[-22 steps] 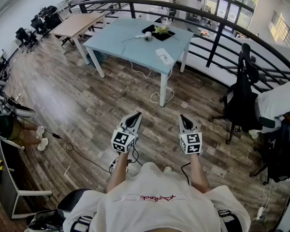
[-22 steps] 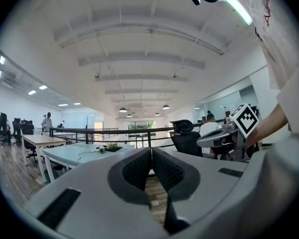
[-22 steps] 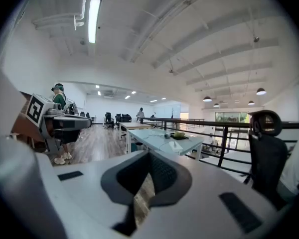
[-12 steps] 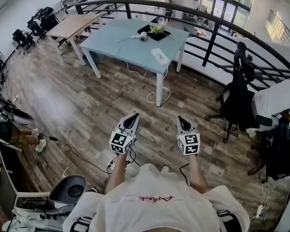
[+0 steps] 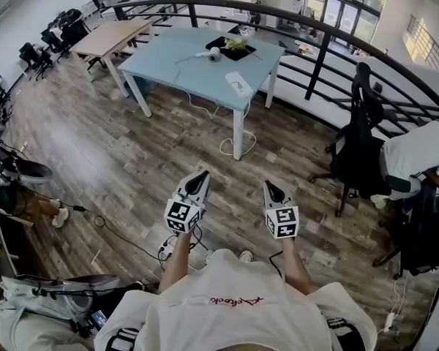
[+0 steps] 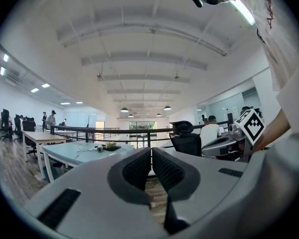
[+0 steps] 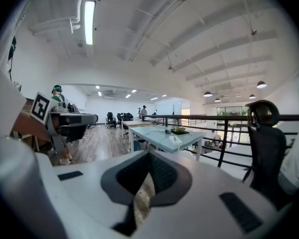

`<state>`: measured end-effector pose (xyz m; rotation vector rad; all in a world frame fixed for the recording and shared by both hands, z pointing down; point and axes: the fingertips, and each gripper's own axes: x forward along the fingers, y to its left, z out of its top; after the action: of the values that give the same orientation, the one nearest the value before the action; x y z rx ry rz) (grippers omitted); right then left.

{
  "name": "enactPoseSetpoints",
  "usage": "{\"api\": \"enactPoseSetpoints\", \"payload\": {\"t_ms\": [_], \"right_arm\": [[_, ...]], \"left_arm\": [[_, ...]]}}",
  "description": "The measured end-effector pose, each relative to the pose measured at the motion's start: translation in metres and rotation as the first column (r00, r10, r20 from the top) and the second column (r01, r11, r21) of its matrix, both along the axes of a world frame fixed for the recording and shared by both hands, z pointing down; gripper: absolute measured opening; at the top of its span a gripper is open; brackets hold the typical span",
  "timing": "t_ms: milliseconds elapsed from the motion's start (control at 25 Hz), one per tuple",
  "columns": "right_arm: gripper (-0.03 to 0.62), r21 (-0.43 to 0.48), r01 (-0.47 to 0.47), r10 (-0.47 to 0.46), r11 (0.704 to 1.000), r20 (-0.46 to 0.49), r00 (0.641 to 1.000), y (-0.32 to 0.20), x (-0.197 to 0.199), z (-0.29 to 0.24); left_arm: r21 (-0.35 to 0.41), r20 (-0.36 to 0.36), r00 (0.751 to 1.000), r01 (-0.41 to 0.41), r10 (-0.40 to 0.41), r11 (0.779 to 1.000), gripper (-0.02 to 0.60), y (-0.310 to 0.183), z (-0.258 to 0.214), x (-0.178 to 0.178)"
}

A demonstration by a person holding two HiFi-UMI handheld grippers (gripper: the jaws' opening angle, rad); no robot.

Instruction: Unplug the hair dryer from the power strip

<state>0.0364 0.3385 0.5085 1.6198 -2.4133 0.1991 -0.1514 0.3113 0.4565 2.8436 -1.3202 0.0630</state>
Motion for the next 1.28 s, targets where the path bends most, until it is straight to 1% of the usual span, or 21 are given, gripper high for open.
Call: {"api": "enactPoseSetpoints", "payload": {"t_ms": [400, 720, 920, 1280], "right_arm": [[0.017, 0.002, 0.048, -0.048, 0.999, 0.001, 0.999, -0.007, 0.03, 0.002], [0.017, -0.02, 0.073, -0.073, 0.997, -0.003, 0.997, -0.008, 0.04, 0.013], [0.017, -0.022, 0.075, -0.075, 0.997, -0.01, 0.997, -0.015, 0.05, 0.017], [0.017, -0.015, 0.082, -0.082, 0.997, 0.0, 0.997, -0.043, 0.048, 0.021]], "left_arm": [[0.004, 0.025, 0.999, 0.036, -0.036, 0.999, 0.017, -0.004, -0.003, 0.029], [-0.015, 0.033, 0.999, 0.027, -0.026, 1.0, 0.017, -0.006, 0.009, 0.053], [-0.012, 0.029, 0.999, 0.018, -0.017, 1.0, 0.017, -0.014, 0.012, 0.067], [-0.013, 0.041, 0.999, 0.034, -0.034, 0.999, 0.017, -0.037, 0.018, 0.064]]}}
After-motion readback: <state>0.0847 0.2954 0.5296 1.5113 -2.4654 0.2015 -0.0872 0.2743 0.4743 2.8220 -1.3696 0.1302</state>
